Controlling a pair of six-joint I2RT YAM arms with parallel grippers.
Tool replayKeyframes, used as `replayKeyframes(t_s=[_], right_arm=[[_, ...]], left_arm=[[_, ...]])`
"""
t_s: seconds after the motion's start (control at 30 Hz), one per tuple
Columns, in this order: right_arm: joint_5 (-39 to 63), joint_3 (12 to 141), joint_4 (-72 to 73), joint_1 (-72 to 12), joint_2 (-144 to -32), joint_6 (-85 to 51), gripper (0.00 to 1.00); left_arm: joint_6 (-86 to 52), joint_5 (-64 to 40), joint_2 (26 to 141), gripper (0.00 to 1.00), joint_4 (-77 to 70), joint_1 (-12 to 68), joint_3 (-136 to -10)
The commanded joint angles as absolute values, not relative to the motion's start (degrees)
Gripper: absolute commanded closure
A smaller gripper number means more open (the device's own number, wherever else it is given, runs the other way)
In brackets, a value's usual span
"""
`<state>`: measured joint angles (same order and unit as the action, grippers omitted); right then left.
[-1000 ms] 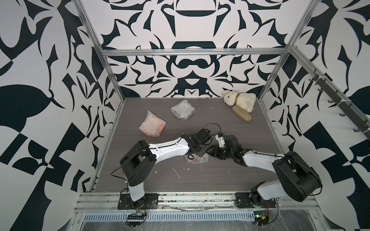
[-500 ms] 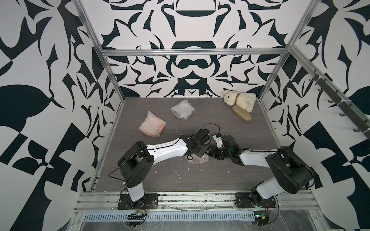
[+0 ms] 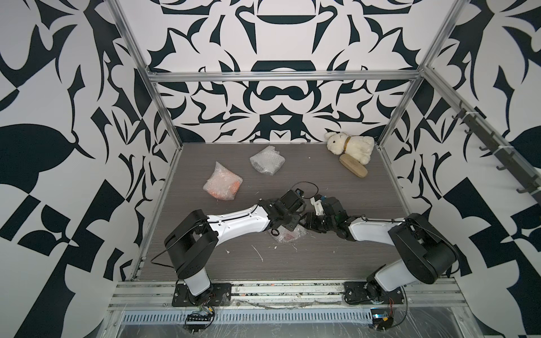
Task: Unpack dinner plates from bubble wrap
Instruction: Unwrap the bubble wrap at the center of the board.
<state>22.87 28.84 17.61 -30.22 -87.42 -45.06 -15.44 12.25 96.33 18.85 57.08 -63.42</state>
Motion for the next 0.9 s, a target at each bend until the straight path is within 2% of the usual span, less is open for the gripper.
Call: replayKeyframes(t_s=[0.0,0.23,0.4,0.87], right_arm=[[18.2,28.6,10.5,-30.4,-88.4,-44.1,0.54],[17.7,29.1,9.2,-30.4,-89.4,-44.2,0.63],[17.8,29.5,8.9,-30.6,-90.0,-44.2,0.65],[18.4,30.3,9.7,-30.9,-88.5,-44.3,0.63]], left_arm=[[-16.3,13.0,93.2,1.00,14.8,57.2,-63.1],[-17.1,15.5,91.8,1.00,13.6,57.2,-61.8],[-17.5,16.5,91.0,1.00,12.9,57.1,-60.8],[-18.1,18.2,90.7,1.00,13.6,57.2,-59.6]])
